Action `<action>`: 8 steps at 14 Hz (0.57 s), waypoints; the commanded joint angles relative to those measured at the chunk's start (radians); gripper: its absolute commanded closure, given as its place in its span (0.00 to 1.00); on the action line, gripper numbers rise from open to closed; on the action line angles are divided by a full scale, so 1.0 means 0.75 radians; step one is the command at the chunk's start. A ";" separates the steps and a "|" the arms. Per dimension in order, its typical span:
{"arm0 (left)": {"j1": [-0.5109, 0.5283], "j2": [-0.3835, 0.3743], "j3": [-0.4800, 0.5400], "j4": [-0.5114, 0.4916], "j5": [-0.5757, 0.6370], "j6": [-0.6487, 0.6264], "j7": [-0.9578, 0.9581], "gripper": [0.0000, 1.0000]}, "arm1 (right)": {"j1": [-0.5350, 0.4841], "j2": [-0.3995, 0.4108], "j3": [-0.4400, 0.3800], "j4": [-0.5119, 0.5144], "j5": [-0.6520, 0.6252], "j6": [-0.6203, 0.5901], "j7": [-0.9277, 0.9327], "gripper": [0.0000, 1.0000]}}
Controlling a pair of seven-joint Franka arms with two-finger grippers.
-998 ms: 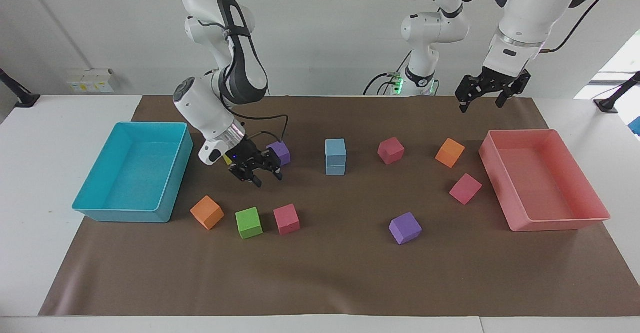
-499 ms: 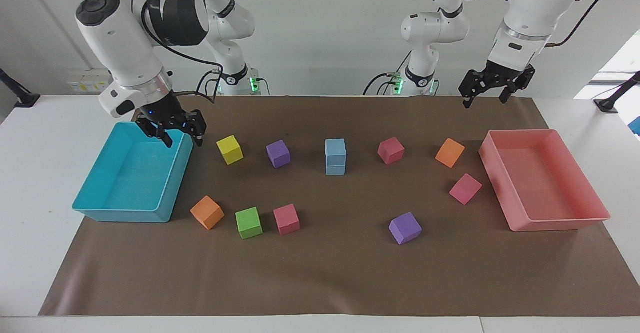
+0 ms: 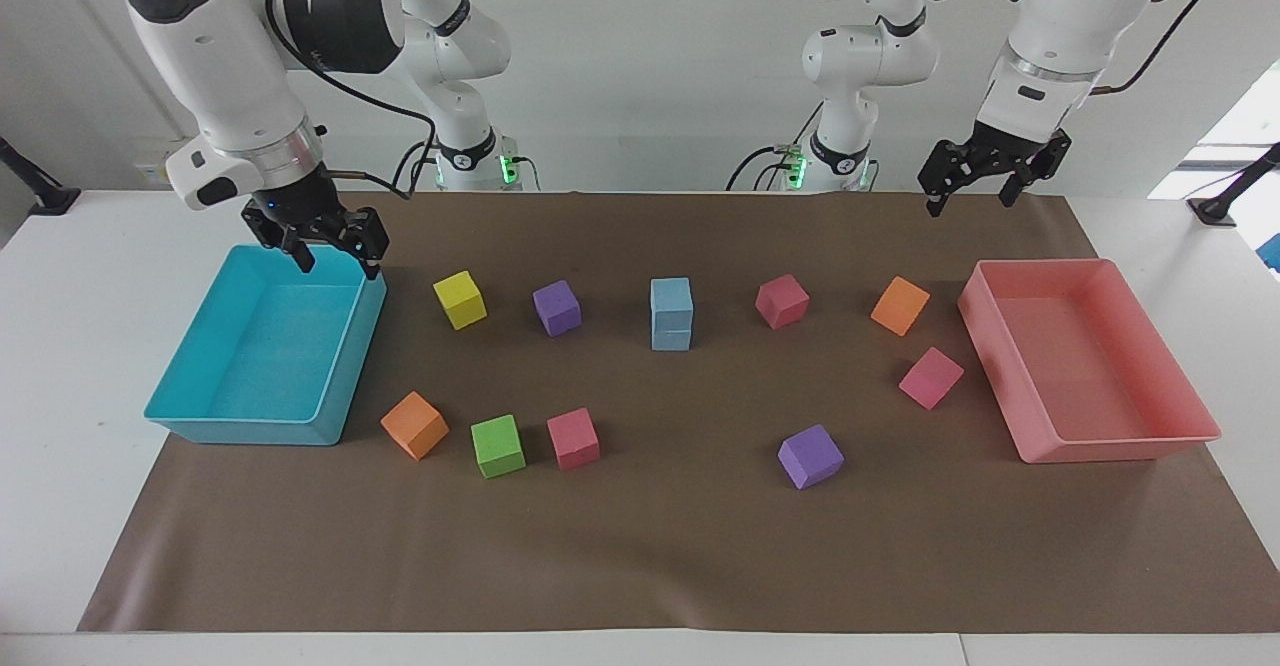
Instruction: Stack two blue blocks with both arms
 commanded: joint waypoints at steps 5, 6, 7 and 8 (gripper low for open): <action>0.020 -0.009 0.004 0.014 -0.005 -0.033 0.014 0.00 | -0.058 -0.034 0.018 -0.042 0.058 0.013 -0.051 0.00; 0.022 -0.009 0.006 0.014 -0.005 -0.033 0.014 0.00 | -0.052 -0.030 0.020 -0.040 0.058 0.016 -0.080 0.00; 0.022 -0.009 0.006 0.014 -0.005 -0.033 0.014 0.00 | -0.050 -0.030 0.020 -0.040 0.066 0.018 -0.080 0.00; 0.022 -0.011 0.010 0.014 -0.005 -0.033 0.011 0.00 | -0.050 -0.026 0.020 -0.040 0.066 0.020 -0.080 0.00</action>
